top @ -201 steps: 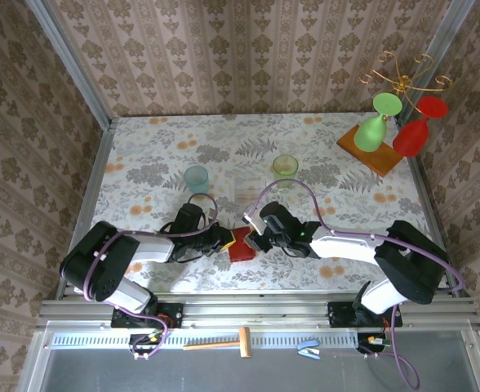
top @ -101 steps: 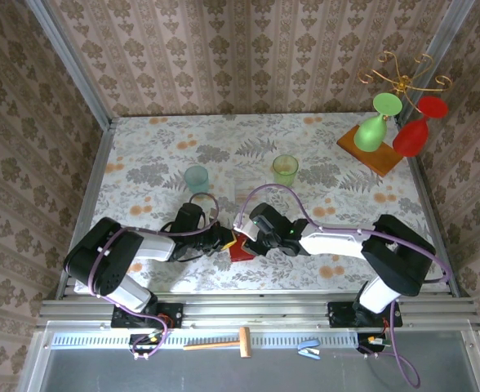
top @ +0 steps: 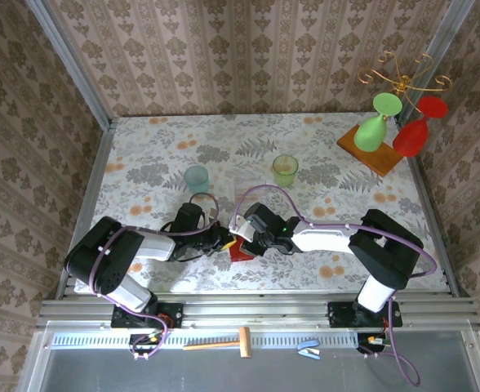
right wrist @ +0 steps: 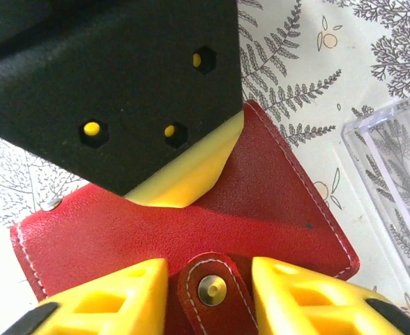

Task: Take the credit cards out of the card holder

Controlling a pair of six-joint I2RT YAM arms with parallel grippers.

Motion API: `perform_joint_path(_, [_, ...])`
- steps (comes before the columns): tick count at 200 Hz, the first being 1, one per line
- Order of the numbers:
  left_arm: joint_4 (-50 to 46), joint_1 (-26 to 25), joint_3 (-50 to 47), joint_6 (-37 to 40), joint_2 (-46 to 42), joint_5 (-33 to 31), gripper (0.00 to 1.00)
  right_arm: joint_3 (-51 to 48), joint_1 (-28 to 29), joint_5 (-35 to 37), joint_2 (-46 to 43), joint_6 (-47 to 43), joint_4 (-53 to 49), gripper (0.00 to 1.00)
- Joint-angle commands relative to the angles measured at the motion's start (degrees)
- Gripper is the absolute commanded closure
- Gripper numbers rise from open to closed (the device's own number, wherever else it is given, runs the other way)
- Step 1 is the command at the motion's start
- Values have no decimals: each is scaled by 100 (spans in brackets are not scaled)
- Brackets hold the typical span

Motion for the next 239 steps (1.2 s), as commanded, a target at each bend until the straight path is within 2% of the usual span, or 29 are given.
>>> perform_joint_path(1, [-392, 51, -84, 55, 237, -347, 90, 53, 23, 560, 106, 149, -93, 72])
perform_joint_path(61, [-348, 51, -135, 24, 259, -368, 91, -224, -36, 727, -93, 743, 289, 100])
perform_joint_path(153, [-277, 78, -239, 15, 294, -379, 91, -990, -241, 973, -615, 2540, 901, 100])
perform_joint_path(200, [-273, 87, -130, 29, 300, -263, 91, -877, -332, 1123, -996, 3454, 169, 100])
perform_joint_path(228, [-289, 46, 76, 21, 249, -210, 87, -683, -358, 1049, -1224, 3887, -375, 75])
perform_joint_path(239, [-343, 11, 197, 15, 230, -176, 86, -631, -367, 980, -1296, 3988, -498, 70])
